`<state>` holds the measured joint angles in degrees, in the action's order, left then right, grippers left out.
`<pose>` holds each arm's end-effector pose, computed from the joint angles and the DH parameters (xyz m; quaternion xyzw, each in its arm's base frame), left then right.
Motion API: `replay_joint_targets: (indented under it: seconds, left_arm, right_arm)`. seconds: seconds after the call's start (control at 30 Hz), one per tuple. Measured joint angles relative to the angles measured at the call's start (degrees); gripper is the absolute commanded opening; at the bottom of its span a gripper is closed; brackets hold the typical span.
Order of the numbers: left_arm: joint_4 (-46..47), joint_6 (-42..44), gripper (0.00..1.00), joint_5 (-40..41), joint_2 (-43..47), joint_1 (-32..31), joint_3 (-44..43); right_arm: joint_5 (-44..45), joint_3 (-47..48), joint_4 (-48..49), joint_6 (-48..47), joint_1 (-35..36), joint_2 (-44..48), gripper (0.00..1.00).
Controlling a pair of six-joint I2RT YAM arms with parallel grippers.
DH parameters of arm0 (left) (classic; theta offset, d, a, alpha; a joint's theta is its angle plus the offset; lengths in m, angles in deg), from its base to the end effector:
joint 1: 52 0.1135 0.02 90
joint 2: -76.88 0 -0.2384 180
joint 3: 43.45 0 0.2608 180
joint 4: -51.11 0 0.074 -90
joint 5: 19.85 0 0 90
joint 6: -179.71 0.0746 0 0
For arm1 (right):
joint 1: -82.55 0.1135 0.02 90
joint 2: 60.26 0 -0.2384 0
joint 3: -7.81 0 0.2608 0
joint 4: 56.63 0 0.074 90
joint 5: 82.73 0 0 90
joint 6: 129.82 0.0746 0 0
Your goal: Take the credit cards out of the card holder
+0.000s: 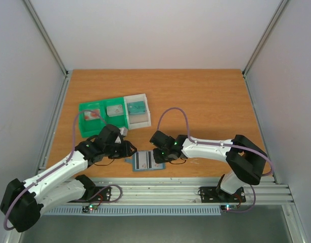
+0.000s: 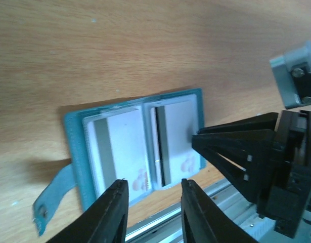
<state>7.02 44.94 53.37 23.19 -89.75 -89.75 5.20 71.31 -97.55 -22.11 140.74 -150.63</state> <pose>0.1671 -0.1566 0.1583 -0.0091 0.9351 -0.3187 0.1545 0.1613 0.2651 0.0965 -0.3427 0.9193 0.1324 0.1410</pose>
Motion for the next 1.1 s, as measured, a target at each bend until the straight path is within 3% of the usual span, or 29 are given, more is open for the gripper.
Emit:
replay_joint_targets:
  seconds: [0.47, 1.1]
  left_arm:
    - [21.5, -5.7, 0.22, -10.7, -12.4, 0.0, 6.4]
    - [41.4, -8.8, 0.17, -13.8, -25.8, -0.1, 12.7]
  right_arm:
    - [0.1, -3.3, 2.0, -0.1, -0.7, -0.2, 0.09]
    - [0.0, -4.4, 4.3, 0.5, -0.7, 0.2, 0.08]
